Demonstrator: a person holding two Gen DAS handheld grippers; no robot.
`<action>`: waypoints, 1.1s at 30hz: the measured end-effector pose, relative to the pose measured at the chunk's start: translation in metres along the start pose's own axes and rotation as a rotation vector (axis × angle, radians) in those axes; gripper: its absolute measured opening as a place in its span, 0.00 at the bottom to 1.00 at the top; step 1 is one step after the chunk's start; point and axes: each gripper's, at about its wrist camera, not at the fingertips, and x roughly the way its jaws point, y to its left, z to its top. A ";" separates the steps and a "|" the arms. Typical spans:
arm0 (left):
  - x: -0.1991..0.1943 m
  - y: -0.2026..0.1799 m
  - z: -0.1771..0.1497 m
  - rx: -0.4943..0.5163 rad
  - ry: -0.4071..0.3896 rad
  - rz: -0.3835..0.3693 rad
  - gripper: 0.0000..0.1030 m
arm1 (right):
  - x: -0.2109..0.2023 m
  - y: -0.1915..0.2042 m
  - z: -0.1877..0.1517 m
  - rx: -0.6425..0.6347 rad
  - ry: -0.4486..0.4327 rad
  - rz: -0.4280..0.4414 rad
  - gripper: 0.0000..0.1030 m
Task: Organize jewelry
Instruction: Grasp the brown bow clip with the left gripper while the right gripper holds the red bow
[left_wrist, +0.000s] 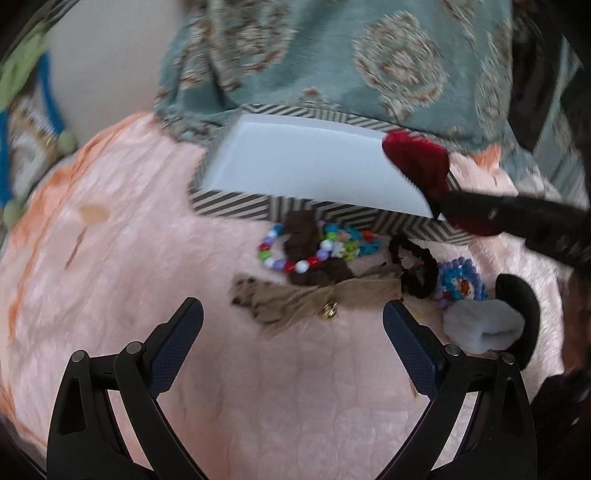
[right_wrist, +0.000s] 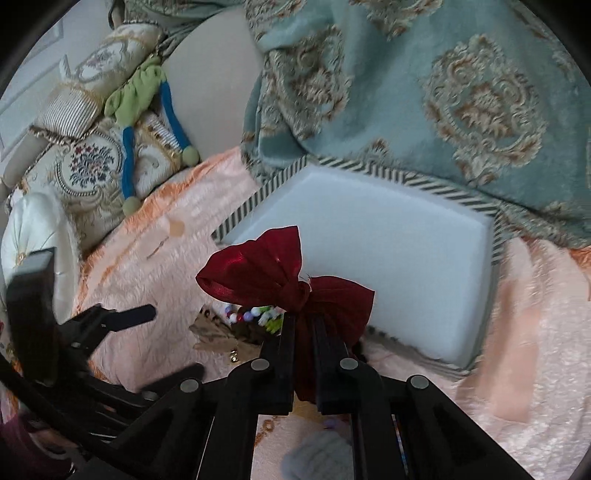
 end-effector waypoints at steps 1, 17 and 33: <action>0.006 -0.004 0.002 0.017 0.005 -0.011 0.90 | -0.002 -0.003 0.001 0.006 -0.003 -0.004 0.07; -0.003 0.020 0.017 -0.068 0.071 -0.184 0.02 | -0.024 -0.017 -0.006 0.070 -0.042 0.010 0.07; 0.001 0.006 0.009 -0.024 0.038 -0.049 0.60 | -0.042 -0.013 -0.016 0.070 -0.039 0.003 0.07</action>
